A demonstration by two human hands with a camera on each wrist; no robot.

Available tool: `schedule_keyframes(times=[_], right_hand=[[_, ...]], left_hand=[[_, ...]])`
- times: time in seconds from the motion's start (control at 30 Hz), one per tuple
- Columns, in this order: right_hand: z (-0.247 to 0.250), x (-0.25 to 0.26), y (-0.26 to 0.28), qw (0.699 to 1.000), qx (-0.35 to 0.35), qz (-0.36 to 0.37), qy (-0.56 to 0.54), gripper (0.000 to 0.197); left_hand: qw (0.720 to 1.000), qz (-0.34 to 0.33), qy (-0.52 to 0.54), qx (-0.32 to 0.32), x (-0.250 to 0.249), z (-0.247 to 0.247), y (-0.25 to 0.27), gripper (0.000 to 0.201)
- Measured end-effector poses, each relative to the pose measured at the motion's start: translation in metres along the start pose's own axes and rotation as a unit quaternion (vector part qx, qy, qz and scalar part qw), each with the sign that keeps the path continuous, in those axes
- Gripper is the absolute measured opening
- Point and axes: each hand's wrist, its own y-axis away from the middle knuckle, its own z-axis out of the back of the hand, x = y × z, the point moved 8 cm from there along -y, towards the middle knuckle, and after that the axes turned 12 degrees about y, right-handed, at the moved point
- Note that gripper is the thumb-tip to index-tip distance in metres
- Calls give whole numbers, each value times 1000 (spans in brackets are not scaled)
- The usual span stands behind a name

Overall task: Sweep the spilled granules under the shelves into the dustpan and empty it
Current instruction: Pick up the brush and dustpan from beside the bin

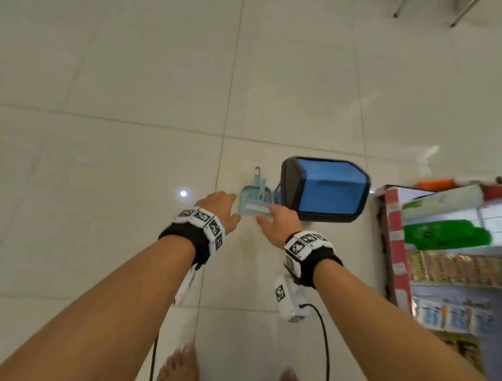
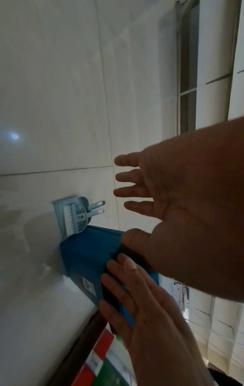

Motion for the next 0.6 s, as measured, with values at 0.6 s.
schedule_keyframes(times=[0.6], right_hand=[[-143,-55,-185,976,-217,-15,-20,72]], left_hand=[[987,-129,0,-93,54,-108,-204,72]])
